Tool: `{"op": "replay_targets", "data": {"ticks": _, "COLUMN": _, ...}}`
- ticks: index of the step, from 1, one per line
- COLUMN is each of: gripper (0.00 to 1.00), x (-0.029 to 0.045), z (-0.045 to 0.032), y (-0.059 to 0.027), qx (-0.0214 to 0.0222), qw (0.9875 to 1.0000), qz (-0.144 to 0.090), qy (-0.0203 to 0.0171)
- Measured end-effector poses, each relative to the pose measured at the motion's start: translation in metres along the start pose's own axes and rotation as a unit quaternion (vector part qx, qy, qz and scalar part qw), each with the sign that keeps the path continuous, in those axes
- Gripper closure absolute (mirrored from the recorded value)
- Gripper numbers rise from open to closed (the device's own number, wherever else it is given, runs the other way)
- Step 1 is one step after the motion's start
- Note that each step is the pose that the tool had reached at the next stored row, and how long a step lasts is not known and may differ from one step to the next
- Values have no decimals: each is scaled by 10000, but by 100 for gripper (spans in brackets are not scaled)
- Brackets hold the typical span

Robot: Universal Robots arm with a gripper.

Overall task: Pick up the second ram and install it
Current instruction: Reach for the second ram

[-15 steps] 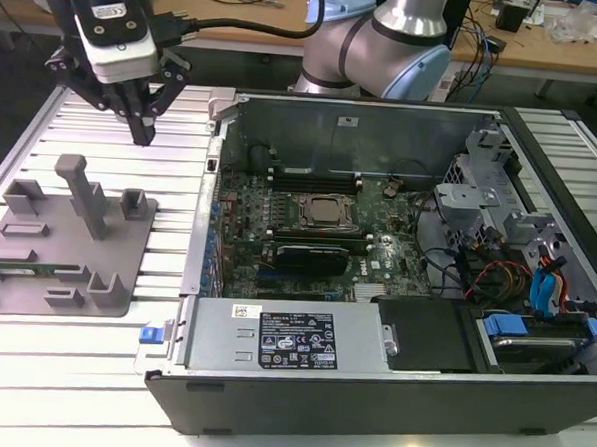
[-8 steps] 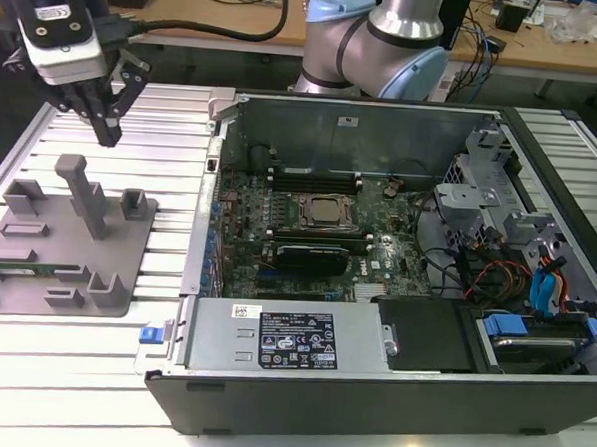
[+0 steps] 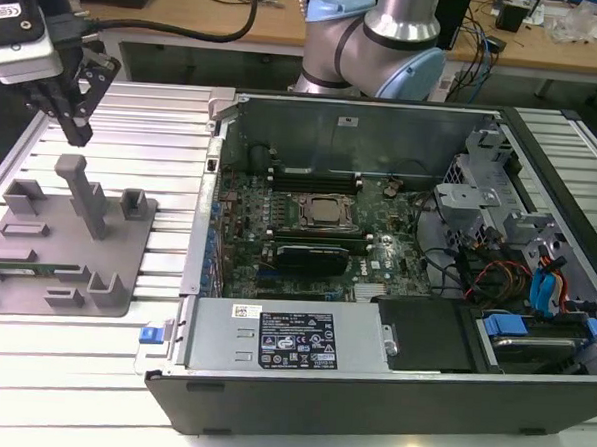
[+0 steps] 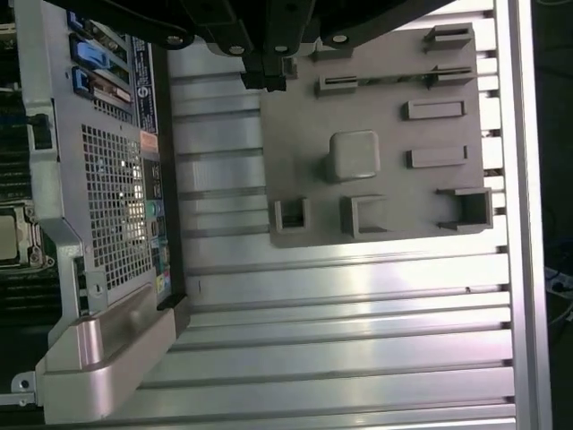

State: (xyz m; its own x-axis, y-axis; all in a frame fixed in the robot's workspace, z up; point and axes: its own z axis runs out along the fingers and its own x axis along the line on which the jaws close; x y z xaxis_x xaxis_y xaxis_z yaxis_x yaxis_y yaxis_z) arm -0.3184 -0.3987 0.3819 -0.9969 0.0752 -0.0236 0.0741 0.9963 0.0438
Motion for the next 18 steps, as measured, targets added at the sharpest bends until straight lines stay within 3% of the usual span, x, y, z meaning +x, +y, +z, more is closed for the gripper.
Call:
{"op": "replay_targets", "data": {"ticks": 3, "gripper": 92, "x": 103, "z": 1, "y": -8, "qx": 0, "qw": 10000, "qz": 0, "qy": 0}}
{"op": "replay_targets", "data": {"ticks": 11, "gripper": 92, "x": 494, "z": 25, "y": -38, "qx": 0, "qw": 10000, "qz": 0, "qy": 0}}
{"op": "replay_targets", "data": {"ticks": 18, "gripper": 92, "x": 655, "z": 106, "y": -66, "qx": 0, "qw": 10000, "qz": 0, "qy": 0}}
